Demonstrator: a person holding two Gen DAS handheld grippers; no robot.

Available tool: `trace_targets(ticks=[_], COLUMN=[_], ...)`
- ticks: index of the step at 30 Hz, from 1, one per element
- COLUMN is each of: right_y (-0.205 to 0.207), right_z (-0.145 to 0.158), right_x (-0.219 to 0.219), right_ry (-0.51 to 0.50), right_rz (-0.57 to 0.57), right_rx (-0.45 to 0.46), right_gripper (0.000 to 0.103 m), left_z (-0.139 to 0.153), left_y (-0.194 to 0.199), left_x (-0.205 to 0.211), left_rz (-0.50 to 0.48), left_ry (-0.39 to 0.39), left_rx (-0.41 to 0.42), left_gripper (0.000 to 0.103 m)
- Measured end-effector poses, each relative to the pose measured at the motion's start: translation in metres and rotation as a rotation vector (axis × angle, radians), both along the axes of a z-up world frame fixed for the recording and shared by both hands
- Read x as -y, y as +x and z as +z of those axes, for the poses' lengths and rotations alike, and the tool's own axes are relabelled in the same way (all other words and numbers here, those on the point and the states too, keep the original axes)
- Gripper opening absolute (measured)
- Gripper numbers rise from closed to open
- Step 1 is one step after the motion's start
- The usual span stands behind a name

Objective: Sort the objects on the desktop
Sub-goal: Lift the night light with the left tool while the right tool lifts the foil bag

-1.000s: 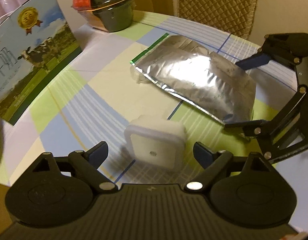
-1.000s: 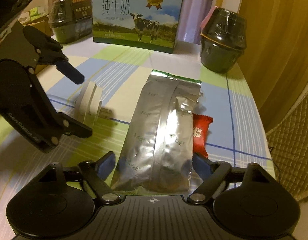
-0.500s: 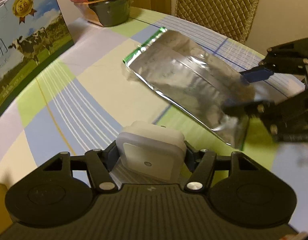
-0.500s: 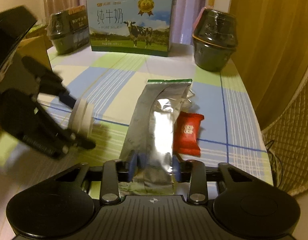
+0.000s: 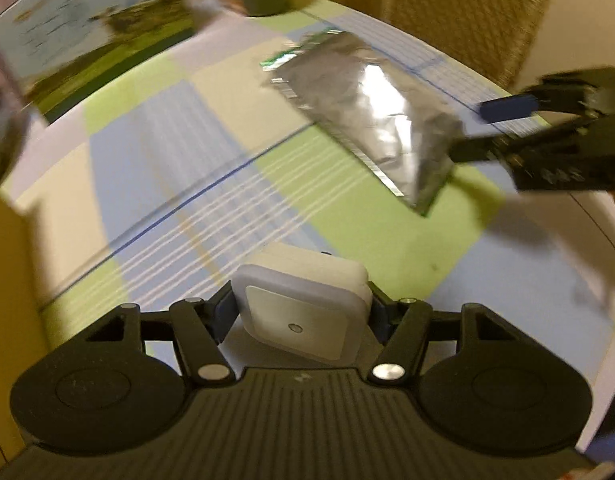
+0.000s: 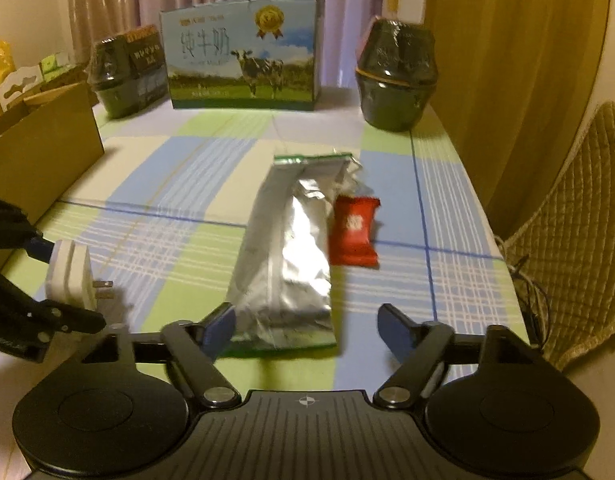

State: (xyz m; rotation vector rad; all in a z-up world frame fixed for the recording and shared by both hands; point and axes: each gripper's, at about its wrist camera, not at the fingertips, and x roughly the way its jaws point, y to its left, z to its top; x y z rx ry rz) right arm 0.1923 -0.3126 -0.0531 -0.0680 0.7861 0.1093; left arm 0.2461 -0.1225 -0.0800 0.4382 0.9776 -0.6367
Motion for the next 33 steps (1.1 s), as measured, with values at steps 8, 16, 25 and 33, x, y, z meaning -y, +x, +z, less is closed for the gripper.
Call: trace_targets(ticks=[8, 16, 25, 33], right_y=[0.021, 0.052, 0.056, -0.002], right_z=[-0.015, -0.034, -0.030, -0.008], right_x=[-0.018, -0.037, -0.036, -0.025], right_ry=[-0.050, -0.125, -0.091, 0.101], right_rz=[0.031, 0.043, 0.013, 0.002], right_rx=[0.001, -0.029, -0.069, -0.149], right_gripper=[0.088, 0.088, 0.052, 0.032], left_z=[-0.003, -0.012, -0.012, -0.008], left_y=[0.004, 0.005, 0.005, -0.006], left_x=[-0.016, -0.025, -0.026, -0.030], left_rz=[0.082, 0.116, 0.115, 0.121], left_ry=[-0.089, -0.131, -0.153, -0.159], left_rx=[0.061, 0.078, 0.089, 0.059], left_gripper=[0.071, 0.070, 0.068, 0.063])
